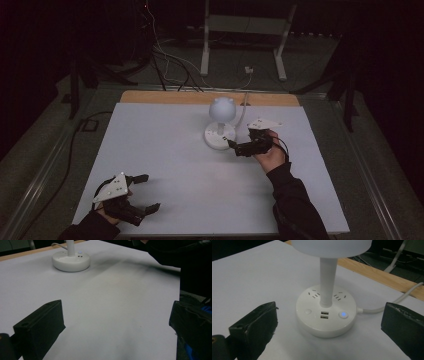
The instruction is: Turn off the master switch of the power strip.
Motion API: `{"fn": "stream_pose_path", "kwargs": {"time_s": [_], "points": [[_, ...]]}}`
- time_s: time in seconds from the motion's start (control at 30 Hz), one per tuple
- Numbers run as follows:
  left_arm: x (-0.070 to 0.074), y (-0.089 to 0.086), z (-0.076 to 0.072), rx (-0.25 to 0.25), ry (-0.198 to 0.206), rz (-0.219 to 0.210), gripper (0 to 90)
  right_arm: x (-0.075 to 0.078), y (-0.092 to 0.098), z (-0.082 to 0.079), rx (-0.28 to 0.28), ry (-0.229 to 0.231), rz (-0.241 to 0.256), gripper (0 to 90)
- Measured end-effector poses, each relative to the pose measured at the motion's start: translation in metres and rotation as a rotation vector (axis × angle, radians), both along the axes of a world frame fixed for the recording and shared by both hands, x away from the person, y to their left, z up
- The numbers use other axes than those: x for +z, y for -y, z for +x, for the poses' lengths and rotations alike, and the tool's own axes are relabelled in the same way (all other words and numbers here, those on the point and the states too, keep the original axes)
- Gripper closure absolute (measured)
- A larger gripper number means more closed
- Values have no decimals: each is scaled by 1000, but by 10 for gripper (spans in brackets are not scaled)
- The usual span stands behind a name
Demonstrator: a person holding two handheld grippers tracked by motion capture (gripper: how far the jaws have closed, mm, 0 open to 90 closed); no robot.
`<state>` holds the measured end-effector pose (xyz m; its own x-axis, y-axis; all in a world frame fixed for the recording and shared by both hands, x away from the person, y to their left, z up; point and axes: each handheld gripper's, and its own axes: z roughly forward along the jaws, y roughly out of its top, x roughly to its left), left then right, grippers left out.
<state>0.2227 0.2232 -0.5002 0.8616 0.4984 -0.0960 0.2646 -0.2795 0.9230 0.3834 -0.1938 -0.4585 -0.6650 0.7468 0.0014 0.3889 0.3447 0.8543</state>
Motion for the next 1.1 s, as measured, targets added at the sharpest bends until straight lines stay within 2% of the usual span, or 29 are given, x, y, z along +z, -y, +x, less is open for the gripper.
{"fn": "stream_pose_path", "kwargs": {"time_s": [0.27,0.53,0.67,0.73,0.83,0.87,0.9,0.97,1.1], "points": [[0,0,0,0,-1,-1,4,-10,0,13,-19,-26,-4,6],[0,0,0,-1,-2,-2,4,-14,0,25,-50,-25,3,36],[0,0,0,0,-2,-3,4,-17,-2,30,-67,-28,-4,66],[0,0,0,0,-2,-3,4,-18,-3,32,-77,-37,-6,133],[0,0,0,-2,-3,-2,4,-21,-4,35,-76,-51,-15,145],[0,0,0,-2,-3,-2,4,-21,-4,35,-76,-51,-15,145],[0,0,0,-2,-3,-3,4,-22,-6,36,-92,-21,-41,145],[0,0,0,-1,-4,-4,4,-23,-8,37,-108,-10,-56,144],[0,0,0,-1,-6,-2,4,-27,-9,40,-140,-3,-51,145]]}}
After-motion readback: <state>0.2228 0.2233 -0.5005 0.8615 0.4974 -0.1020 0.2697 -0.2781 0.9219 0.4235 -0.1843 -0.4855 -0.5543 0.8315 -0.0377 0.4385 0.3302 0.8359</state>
